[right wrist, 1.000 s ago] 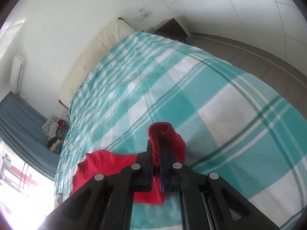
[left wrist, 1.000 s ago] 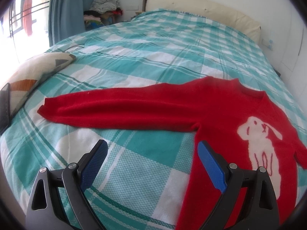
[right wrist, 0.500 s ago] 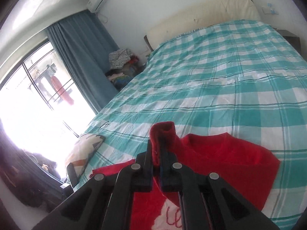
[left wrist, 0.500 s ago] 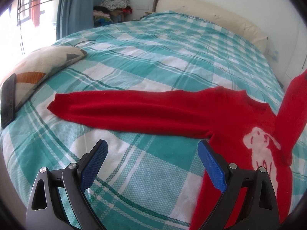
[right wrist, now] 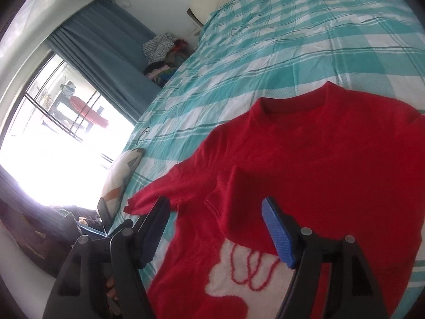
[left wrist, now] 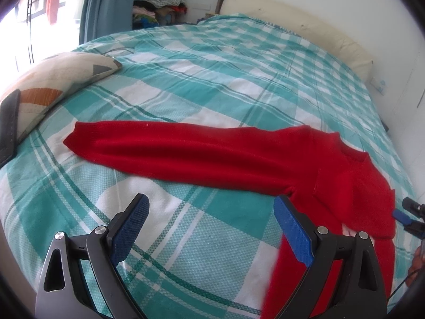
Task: Fold small clothes
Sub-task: 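Carry the held sleeve across the sweater body with the right gripper, then pinch the folded side onto the body and open the right gripper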
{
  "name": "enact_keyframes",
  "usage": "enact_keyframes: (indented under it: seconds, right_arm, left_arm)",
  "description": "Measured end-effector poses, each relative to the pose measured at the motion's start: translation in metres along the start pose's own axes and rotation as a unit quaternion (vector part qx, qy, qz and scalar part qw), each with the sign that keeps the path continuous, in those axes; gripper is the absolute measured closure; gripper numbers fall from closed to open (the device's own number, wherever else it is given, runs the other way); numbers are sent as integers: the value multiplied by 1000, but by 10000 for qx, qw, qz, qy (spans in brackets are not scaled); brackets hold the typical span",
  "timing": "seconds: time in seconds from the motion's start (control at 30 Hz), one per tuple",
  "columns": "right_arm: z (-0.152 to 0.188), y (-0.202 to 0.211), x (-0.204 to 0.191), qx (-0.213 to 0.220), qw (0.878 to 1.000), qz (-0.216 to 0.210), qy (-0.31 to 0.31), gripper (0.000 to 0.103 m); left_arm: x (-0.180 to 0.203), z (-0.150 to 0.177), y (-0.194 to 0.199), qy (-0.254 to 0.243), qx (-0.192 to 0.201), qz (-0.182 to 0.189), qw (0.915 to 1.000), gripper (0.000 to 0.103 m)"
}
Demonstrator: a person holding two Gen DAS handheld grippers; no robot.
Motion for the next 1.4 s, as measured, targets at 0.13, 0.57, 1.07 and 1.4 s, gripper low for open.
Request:
enact_keyframes:
  seconds: [0.13, 0.57, 1.07, 1.4]
  right_arm:
    - [42, 34, 60, -144, 9963, 844, -13, 31]
    - [56, 9, -33, -513, 9527, 1442, 2625, 37]
    - [31, -158, -82, -1376, 8844, 1914, 4028, 96]
    - [55, -125, -107, -1156, 9278, 672, 3483, 55]
  left_arm:
    - [12, 13, -4, -201, -191, 117, 9995, 7]
    - [12, 20, -9, -140, -258, 103, 9995, 7]
    - [-1, 8, -12, 267, -372, 325, 9984, 7]
    - [1, 11, -12, 173, -378, 253, 9988, 7]
Point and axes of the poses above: each gripper's, at about its wrist camera, not at the fingertips, and y roughly against the way its jaws point, x to its right, z to its underside, the point moved 10 cm from there along -y, roughly the way its jaws point, and after that the axes turned 10 degrees about y, right-handed, at the moved point
